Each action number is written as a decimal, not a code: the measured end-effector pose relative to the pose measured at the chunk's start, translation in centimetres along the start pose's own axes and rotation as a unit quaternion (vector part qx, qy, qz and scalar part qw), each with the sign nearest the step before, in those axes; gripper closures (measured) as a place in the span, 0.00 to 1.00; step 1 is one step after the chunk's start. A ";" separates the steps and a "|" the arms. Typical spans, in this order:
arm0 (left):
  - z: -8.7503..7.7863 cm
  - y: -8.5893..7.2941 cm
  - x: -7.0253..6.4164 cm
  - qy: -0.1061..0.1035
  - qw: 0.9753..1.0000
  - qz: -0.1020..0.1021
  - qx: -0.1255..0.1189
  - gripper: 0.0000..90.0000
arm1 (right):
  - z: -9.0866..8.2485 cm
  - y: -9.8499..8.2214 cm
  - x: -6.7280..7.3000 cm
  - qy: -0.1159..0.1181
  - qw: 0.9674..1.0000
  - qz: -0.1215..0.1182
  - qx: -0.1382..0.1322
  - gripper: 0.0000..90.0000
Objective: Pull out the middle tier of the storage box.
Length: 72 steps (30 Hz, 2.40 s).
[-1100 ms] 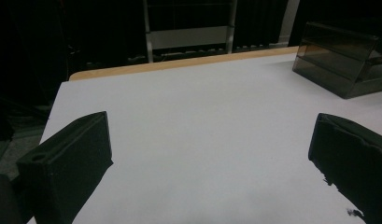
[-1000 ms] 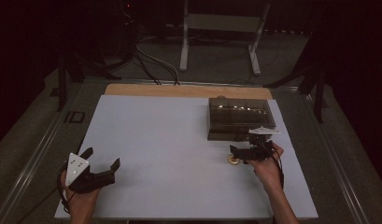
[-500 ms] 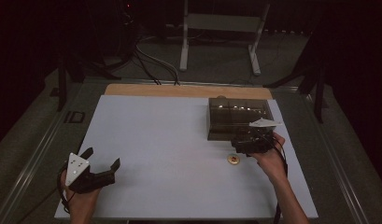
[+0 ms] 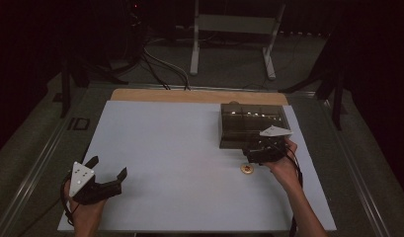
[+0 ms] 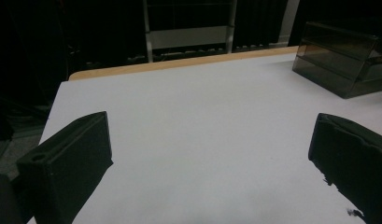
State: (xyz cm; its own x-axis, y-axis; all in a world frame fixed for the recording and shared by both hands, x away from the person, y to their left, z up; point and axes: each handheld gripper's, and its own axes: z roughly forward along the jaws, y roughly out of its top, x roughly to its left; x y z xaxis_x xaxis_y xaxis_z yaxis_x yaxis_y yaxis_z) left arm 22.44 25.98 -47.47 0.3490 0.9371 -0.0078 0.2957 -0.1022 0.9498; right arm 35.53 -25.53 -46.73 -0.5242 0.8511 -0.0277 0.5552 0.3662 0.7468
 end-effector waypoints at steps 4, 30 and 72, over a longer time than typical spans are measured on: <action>0.0 0.0 0.0 0.000 1.000 0.000 0.000 0.01 | 0.2 -0.1 0.1 0.006 1.000 0.000 0.002 0.01; 0.0 0.0 0.0 0.000 1.000 0.001 0.001 0.01 | 0.9 -0.6 0.6 -0.025 0.999 0.031 0.022 0.15; 0.0 0.0 0.0 -0.001 1.000 0.001 0.000 0.01 | 2.5 -1.1 2.9 -0.185 0.965 0.185 -0.009 0.62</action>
State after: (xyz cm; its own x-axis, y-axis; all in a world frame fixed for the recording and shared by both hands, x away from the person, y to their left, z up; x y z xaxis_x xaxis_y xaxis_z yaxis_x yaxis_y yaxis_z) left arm 22.43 25.98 -47.44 0.3514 0.9362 -0.0055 0.2951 -0.1051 0.9497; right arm 35.06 -22.51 -49.31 -0.0233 0.9997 0.0107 0.6478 0.0070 0.7618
